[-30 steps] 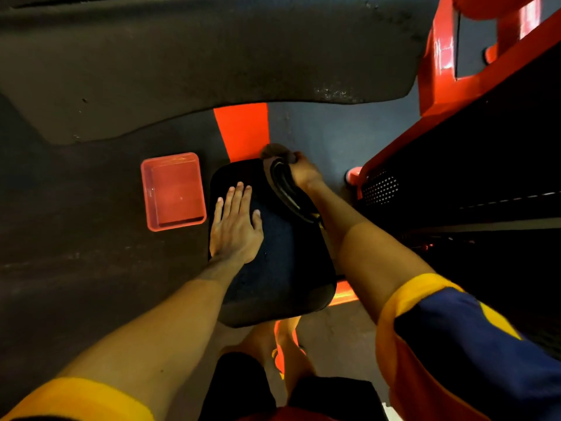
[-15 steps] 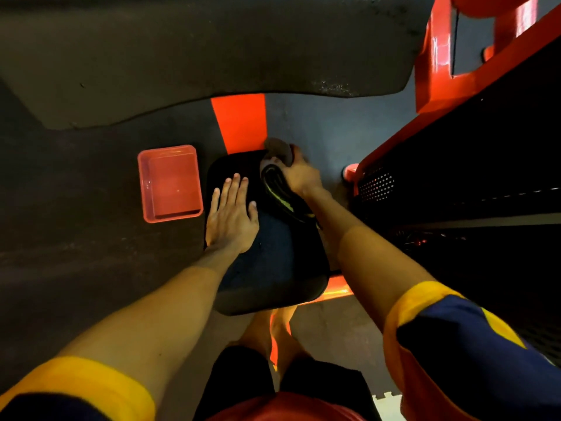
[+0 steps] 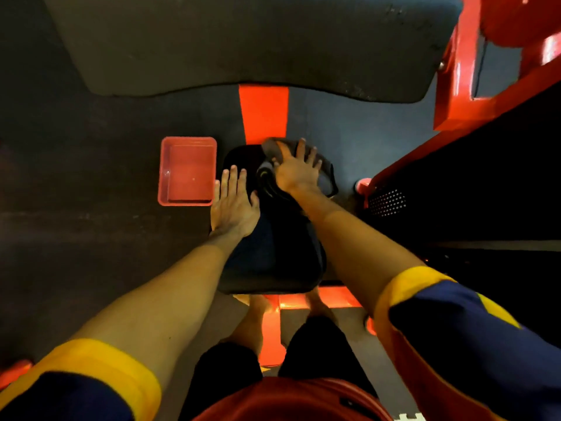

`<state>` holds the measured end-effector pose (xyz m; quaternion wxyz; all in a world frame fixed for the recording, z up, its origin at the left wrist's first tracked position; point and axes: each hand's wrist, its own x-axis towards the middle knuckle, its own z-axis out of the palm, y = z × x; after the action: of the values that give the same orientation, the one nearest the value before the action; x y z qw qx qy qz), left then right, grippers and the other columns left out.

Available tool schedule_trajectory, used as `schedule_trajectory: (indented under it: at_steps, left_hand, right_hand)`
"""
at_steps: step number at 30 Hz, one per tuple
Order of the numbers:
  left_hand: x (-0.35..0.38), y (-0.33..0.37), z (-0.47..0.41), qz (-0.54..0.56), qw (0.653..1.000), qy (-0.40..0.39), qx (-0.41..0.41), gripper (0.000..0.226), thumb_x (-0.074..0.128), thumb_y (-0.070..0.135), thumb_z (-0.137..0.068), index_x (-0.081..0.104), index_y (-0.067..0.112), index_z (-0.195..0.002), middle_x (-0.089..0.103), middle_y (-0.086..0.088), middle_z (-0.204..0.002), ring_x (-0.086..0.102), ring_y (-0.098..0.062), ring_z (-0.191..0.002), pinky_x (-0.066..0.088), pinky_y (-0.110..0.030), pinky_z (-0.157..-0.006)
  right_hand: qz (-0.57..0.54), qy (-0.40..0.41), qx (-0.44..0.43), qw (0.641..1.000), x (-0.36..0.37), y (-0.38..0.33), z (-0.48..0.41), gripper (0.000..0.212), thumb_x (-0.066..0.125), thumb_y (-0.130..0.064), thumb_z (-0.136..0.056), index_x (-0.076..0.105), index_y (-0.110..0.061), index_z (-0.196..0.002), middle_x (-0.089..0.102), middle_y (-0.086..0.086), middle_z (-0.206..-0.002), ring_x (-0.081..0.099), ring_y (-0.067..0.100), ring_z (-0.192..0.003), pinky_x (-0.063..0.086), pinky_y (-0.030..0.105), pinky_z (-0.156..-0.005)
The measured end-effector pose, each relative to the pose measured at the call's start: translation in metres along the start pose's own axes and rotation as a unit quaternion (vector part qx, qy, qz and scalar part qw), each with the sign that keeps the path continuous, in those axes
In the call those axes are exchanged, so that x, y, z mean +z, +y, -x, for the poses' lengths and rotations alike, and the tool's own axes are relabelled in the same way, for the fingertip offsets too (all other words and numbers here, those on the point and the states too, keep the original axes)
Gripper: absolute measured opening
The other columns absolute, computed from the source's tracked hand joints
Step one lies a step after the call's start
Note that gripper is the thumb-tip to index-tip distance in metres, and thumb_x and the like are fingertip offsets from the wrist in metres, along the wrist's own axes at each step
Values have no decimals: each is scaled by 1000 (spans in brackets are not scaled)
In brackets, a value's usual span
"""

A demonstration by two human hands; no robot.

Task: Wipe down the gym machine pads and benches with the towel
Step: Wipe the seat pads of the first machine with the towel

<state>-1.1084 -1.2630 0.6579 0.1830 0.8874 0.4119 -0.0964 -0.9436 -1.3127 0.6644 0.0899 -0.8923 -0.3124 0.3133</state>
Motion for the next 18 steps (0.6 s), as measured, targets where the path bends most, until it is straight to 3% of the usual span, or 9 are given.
schedule_trajectory:
  at_steps: [4,7,9,13,15,18]
  left_hand:
    - [-1,-8,24,-7,1000,2,-10,69,42,27,-103,12,9,-162,2,-10,-171,-3,-24,-158,-4,-40,-127]
    - [0,-12,37,23,999,30,-24,60,30,36,-108,22,6,-160,13,-11,-170,7,-27,-158,5,-42,-128]
    - [3,-12,42,28,997,53,-49,63,23,41,-107,24,8,-160,17,-11,-169,11,-27,-157,8,-42,-128]
    - [9,-9,57,30,993,67,-96,59,30,38,-110,22,9,-161,19,-12,-168,14,-27,-157,9,-40,-128]
    - [10,-6,63,30,990,76,-112,60,28,38,-109,24,7,-161,23,-13,-167,18,-27,-156,11,-41,-127]
    - [12,-1,73,34,987,87,-134,64,26,38,-104,28,5,-159,28,-15,-165,24,-28,-154,15,-43,-126]
  right_hand:
    - [81,-1,-156,984,17,-10,47,57,39,-41,-108,21,-38,-163,0,3,-174,-6,31,-159,-9,54,-126]
    - [89,-21,-239,967,8,24,57,58,40,-33,-109,20,-35,-163,3,0,-174,-2,25,-160,-7,47,-127]
    - [110,-17,-244,963,-3,32,29,58,41,-30,-108,23,-32,-163,7,0,-174,2,25,-160,-2,47,-128]
    - [91,-12,-156,983,-1,-9,-10,55,40,-37,-107,28,-36,-160,14,3,-172,6,31,-159,1,52,-128]
    - [85,-12,-176,981,11,-25,6,56,40,-43,-106,28,-37,-161,14,3,-172,5,31,-159,0,52,-128]
    - [102,-47,-270,956,11,-9,48,59,39,-49,-107,24,-37,-162,8,-1,-174,1,24,-160,-3,46,-128]
